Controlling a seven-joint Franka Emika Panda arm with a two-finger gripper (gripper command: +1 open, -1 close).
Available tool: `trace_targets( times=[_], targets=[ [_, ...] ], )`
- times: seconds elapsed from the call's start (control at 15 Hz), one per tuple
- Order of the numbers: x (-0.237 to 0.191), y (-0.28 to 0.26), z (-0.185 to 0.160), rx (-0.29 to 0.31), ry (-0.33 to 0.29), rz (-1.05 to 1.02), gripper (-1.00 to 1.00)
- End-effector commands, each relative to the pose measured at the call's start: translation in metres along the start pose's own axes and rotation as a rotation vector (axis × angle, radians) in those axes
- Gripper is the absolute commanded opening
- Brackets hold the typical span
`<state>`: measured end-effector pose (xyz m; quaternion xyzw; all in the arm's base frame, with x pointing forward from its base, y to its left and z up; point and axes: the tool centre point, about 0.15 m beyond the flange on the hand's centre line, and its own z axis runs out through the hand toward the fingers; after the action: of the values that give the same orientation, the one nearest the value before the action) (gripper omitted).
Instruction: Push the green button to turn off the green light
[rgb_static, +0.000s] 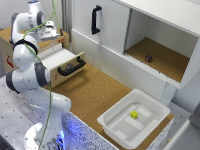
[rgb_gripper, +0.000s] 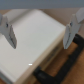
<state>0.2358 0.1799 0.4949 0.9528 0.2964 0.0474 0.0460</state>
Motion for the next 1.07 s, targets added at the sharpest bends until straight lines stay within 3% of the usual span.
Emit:
trace_targets(
  times=[0.0, 0.07, 0.13, 0.33, 0.53, 0.6, 1.0],
  targets=[
    [-0.053, 0.07, 0.042, -0.083, 0.306, 0.392, 1.0],
    [-0.05, 0.074, 0.051, -0.092, 0.301, 0.438, 1.0],
    [-0.048, 0.076, 0.058, -0.062, 0.315, 0.48, 1.0],
    [-0.034, 0.079, 0.085, -0.029, 0.27, 0.531, 1.0],
    [-0.014, 0.089, 0.124, 0.046, 0.131, 0.508, 1.0],
    [-0.011, 0.089, 0.127, 0.046, 0.109, 0.498, 1.0],
    [-0.011, 0.089, 0.127, 0.046, 0.109, 0.498, 1.0]
  ],
)
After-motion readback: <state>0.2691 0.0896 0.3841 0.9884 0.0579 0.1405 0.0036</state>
